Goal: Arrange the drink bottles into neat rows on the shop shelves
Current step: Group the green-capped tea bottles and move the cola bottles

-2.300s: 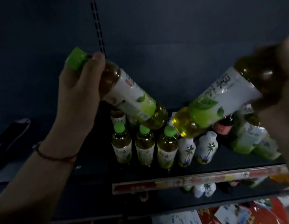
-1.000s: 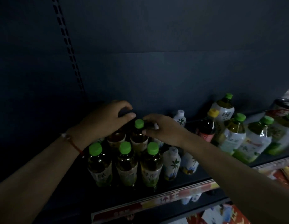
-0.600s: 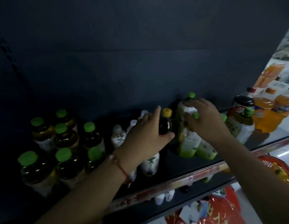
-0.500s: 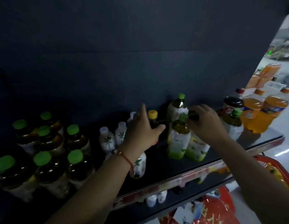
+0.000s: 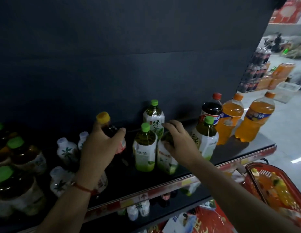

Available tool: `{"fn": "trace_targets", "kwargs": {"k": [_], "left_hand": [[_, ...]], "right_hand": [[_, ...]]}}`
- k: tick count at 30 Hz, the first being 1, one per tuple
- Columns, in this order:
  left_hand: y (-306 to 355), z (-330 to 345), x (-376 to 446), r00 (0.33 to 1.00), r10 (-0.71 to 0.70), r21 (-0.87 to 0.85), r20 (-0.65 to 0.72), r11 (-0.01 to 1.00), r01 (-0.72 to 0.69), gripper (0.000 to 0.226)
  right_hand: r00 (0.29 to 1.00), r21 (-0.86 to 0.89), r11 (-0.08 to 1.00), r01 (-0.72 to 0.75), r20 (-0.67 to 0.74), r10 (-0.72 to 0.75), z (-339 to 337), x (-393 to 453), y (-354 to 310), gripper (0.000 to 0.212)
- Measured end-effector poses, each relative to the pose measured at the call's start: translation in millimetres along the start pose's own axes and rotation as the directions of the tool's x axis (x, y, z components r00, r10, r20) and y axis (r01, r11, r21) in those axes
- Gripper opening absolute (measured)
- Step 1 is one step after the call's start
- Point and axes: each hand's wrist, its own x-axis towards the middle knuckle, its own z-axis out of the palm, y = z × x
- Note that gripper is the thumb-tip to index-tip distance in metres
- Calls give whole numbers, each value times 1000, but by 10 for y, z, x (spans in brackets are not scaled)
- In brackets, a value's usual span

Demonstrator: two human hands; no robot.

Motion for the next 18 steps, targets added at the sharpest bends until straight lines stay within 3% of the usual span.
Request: {"fn": "trace_targets", "kwargs": {"k": [4, 7, 10, 12, 13, 15, 17, 18], "left_hand": [[508, -277, -260, 991, 108, 107, -76, 989, -100, 38], [780, -237, -297, 991, 130, -25, -11, 991, -130, 32], [953, -1, -220, 992, 122, -204, 41, 973, -111, 26], [1041, 180, -189, 993, 108, -305, 37, 948, -91, 21], [1060, 260, -178, 996, 88, -365, 32, 928, -70, 22], [1056, 387, -159, 999, 41, -462, 19, 886, -27, 27], [1022, 457, -143, 1000, 2, -510, 12, 860, 5, 33], [1012, 473, -143, 1000, -13, -530, 7, 848, 14, 35]], "right_hand": [[998, 89, 996, -1, 66, -5, -126, -19, 1, 68], [990, 276, 958, -78, 135, 41, -476, 89, 14, 58], [977, 328, 938, -115, -135, 167, -947, 384, 244, 46], [898, 264, 941, -213, -326, 295, -1208, 639, 573, 54], [858, 276, 910, -309, -332, 392, -1293, 756, 737, 61], [815, 289, 827, -482, -199, 545, -1316, 946, 1031, 65], [803, 174, 801, -573, -73, 591, -1197, 1035, 1181, 58], [808, 110, 811, -575, -84, 584, -1118, 1052, 1235, 55]]}}
